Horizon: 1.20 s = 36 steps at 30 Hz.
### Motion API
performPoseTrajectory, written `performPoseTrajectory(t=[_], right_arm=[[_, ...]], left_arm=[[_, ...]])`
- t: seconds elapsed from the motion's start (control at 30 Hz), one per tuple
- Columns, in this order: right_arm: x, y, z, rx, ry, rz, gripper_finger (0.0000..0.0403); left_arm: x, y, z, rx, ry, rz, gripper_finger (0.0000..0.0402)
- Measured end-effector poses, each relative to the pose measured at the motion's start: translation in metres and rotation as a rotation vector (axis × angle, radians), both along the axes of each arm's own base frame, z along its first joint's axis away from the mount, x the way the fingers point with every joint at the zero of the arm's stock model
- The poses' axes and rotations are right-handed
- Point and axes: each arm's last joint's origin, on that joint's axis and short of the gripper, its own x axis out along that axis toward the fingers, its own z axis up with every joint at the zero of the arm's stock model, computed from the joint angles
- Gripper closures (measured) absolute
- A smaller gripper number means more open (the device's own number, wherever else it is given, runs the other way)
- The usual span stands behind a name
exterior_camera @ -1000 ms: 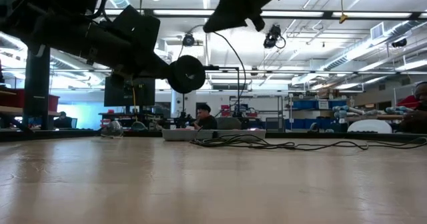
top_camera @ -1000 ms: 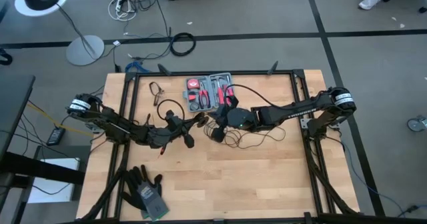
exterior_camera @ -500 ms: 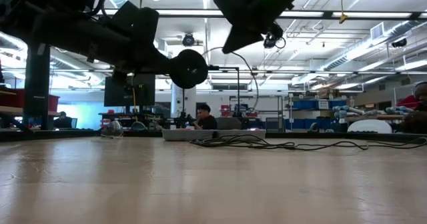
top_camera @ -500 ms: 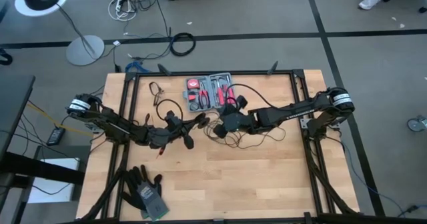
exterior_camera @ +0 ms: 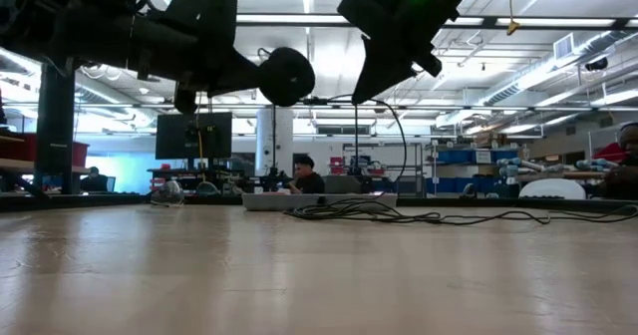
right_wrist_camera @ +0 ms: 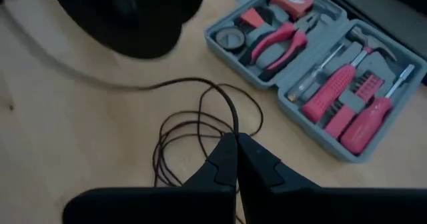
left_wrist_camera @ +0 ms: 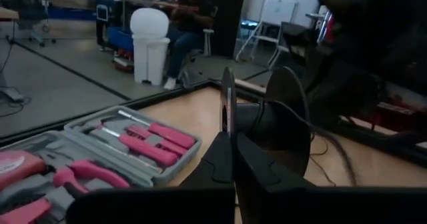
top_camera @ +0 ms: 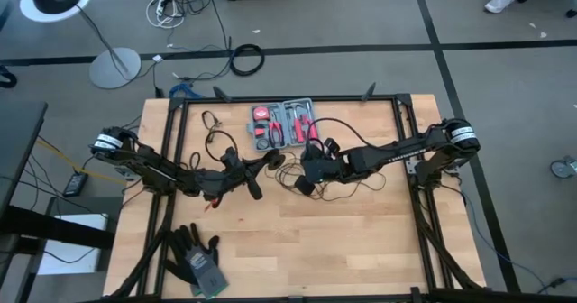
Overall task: Coil cords
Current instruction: Coil the black wire onto the black spool
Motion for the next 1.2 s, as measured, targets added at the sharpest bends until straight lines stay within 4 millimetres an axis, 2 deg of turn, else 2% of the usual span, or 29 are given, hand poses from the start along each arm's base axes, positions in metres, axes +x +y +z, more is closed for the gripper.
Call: performPoseTrajectory(t=[0.37,0.57,0.67,0.83,1.03,1.2], right_arm=[[-0.006,-0.004,-0.004,-0.038,0.060,-0.056,0.0403],[0.010,-0.003,-0.014,0.017,0.005,0.026,0.0403],[0.013,-0.002,-0.026,0.003,0.047,0.041,0.0403],[0.003,-0.009,-0.031,-0.036,0.132,-0.072,0.0403],[-0.016,-0.014,-0.023,-0.062,0.201,-0.162,0.0403],[-0.020,-0.016,-0.009,-0.063,0.144,-0.167,0.0403]], left_arm=[[0.000,-0.001,0.002,-0.017,-0.029,-0.028,0.0402],[0.000,-0.001,0.009,-0.028,-0.102,-0.049,0.0402],[0.001,-0.002,0.011,-0.030,-0.126,-0.081,0.0401],[0.001,-0.004,0.009,-0.024,-0.096,-0.112,0.0401],[0.001,-0.006,0.005,-0.016,-0.052,-0.118,0.0401],[0.001,-0.006,-0.002,-0.023,0.009,-0.116,0.0401]])
